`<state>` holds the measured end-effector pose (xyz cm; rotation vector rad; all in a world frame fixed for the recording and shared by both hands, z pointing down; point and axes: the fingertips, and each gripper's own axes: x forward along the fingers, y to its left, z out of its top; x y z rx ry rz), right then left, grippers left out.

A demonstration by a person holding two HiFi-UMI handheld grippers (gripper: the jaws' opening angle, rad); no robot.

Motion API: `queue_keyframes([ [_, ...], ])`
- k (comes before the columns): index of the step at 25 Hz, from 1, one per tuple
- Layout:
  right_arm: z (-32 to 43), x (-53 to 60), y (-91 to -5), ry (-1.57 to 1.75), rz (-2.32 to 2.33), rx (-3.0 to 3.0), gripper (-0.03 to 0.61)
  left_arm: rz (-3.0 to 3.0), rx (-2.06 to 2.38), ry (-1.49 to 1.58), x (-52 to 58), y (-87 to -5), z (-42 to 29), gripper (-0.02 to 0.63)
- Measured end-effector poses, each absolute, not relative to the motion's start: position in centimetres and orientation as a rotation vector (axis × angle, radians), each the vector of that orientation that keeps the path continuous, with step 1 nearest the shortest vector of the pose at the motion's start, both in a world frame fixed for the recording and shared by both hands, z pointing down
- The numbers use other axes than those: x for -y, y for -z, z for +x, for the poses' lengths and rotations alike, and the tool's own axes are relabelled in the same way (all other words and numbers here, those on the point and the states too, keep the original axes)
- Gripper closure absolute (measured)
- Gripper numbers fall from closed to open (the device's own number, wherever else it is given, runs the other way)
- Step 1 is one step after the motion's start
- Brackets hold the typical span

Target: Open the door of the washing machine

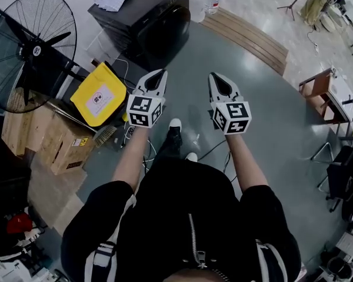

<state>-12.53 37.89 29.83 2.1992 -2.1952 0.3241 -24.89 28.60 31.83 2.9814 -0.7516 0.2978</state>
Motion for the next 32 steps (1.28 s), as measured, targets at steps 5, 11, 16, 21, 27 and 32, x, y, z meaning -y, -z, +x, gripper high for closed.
queue_keyframes([
  [5,-10.8,-32.2,-30.5,-0.336,2.202,2.179,0.575,2.969,0.719,-0.313,-22.7,-33.2,-22.3,0.609],
  [11,-7.5,-24.2,-30.8,-0.352,2.241,2.121,0.575,2.976,0.625,-0.345,-14.9,-34.6,-18.3,0.609],
  [16,-5.0,-18.6,-30.9,-0.36,2.275,2.083,0.575,2.984,0.565,-0.372,-9.1,-35.4,-15.3,0.609],
  [21,-2.6,-14.8,-31.8,-0.398,2.295,2.059,0.575,2.971,0.533,-0.395,-5.0,-36.3,-12.6,0.609],
  [27,2.2,-9.4,-33.2,-0.425,2.255,2.103,0.575,2.944,0.579,-0.413,-0.5,-37.7,-7.9,0.609],
  [32,6.4,-2.8,-34.1,-0.441,2.139,2.21,0.575,2.893,0.714,-0.441,4.6,-38.8,-4.4,0.609],
])
